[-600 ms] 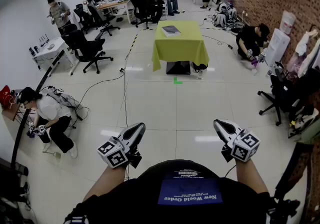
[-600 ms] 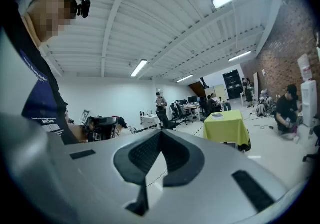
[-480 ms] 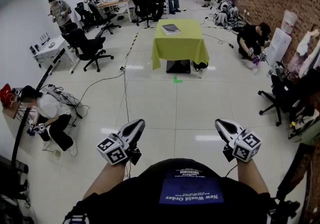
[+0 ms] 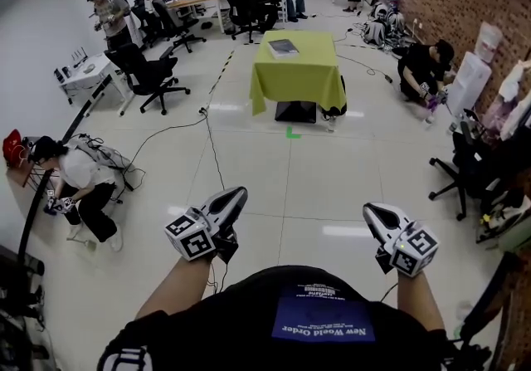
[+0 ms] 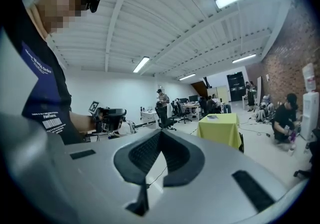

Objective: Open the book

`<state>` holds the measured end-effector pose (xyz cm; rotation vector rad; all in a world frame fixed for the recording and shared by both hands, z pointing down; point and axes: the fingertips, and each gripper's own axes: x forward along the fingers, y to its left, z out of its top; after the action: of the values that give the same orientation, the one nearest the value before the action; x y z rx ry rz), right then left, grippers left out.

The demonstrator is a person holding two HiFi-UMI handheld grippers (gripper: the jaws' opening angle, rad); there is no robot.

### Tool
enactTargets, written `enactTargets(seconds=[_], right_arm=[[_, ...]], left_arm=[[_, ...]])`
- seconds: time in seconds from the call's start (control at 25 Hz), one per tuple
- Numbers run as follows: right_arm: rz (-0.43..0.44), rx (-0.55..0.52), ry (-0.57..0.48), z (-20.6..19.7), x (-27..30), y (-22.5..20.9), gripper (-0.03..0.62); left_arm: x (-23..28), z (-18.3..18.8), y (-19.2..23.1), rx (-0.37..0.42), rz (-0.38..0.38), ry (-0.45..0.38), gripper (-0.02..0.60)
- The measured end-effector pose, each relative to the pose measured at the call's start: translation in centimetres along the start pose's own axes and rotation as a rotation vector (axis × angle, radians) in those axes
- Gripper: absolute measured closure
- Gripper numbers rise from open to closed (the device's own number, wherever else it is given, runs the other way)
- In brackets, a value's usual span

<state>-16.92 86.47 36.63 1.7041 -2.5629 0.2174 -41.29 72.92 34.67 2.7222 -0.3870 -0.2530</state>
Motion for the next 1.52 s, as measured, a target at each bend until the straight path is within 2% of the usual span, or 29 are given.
enactTargets(seconds=[0.16,0.28,0.48,0.72,0.92,1.24,1.52], right_arm=[[0.004,0.019,0.015,-0.3,1.9,-1.7,0.608],[0.0,0.027,0.029,-0.4,5.0,-2.8,0.608],[-0.025,-0.002,0.023,2.0,13.2,-4.0,0.608],[-0.069,-0.018,-0.005,5.4,23.8,-5.7,0.608],[-0.086,0.016,-0.002,6.5,30.3,-7.7,0.608],[-0.046,0.023,0.015,6.9,36.0,-15.9,0.608],[0.061,-0.001,0.006,9.4,41.2,-27.7,0.608]], left_arm=[[2.0,0.1,1.5,-0.003,-0.012,0.014,0.583],[3.0,0.1,4.5,-0.004,-0.023,0.022,0.583],[4.2,2.9,12.1,-0.02,-0.066,0.012,0.583],[5.1,7.3,22.5,-0.035,-0.108,0.05,0.583],[7.2,9.9,28.9,-0.049,-0.126,0.052,0.583],[14.1,10.2,34.5,-0.058,-0.096,0.063,0.583],[24.0,11.2,39.0,-0.048,0.0,0.016,0.583]])
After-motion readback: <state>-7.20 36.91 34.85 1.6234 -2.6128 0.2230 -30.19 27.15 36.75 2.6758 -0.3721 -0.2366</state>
